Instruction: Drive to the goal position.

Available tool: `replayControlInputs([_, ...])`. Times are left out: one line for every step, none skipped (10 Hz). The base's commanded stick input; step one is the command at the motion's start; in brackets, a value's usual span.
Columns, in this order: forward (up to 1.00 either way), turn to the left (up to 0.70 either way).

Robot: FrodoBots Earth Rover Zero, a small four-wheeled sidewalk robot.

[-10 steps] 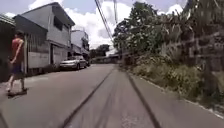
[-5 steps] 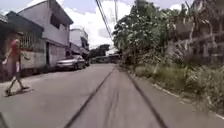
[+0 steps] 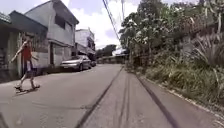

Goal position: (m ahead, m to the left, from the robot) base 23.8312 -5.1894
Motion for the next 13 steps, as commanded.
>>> replayControlInputs([1.0, 0.0])
replayControlInputs([1.0, 0.0])
replayControlInputs([1.0, 0.0])
replayControlInputs([1.0, 0.0])
replayControlInputs([1.0, 0.0])
replayControlInputs([1.0, 0.0])
replayControlInputs([1.0, 0.0])
replayControlInputs([1.0, 0.0])
replayControlInputs([1.0, 0.0])
replayControlInputs([1.0, 0.03])
replayControlInputs([1.0, 0.23])
replayControlInputs([1.0, 0.15])
replayControlInputs([1.0, 0.0])
